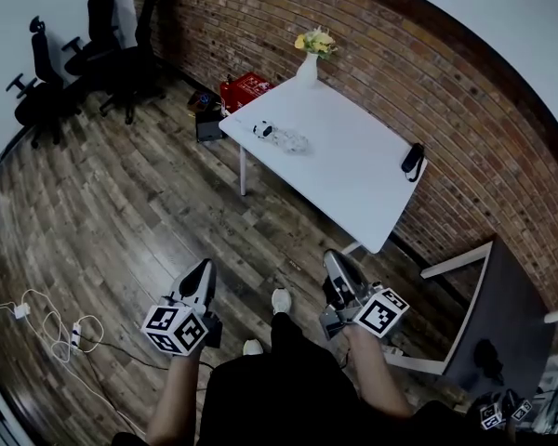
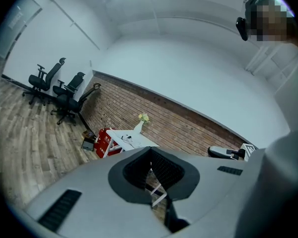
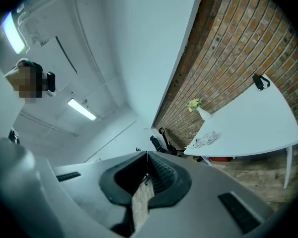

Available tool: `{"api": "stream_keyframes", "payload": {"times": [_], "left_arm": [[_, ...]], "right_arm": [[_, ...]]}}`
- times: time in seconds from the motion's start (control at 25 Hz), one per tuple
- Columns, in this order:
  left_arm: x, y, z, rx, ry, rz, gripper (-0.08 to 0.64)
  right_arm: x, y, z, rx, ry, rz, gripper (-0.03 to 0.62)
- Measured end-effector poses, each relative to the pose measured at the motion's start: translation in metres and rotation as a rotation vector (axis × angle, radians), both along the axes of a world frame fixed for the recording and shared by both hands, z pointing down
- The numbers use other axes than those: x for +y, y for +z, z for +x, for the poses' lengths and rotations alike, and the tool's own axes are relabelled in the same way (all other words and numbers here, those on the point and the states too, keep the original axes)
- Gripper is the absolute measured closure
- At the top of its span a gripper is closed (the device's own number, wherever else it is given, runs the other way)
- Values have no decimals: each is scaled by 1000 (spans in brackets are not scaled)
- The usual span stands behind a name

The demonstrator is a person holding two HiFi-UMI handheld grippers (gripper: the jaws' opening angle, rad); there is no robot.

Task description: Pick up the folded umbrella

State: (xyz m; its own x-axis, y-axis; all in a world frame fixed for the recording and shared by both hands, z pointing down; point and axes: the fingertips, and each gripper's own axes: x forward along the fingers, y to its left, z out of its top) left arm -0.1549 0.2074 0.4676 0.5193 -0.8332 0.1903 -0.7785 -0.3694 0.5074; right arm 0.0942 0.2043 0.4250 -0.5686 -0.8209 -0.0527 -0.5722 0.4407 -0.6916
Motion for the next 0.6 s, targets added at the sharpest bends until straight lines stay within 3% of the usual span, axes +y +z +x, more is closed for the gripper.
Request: {"api": "stream_keyframes", "payload": {"times": [0.6], "left_arm": [[-109,0,29,34,-73,-48,548]], "right_arm": [[-127,19,35,-60,-50,-45,571]]}}
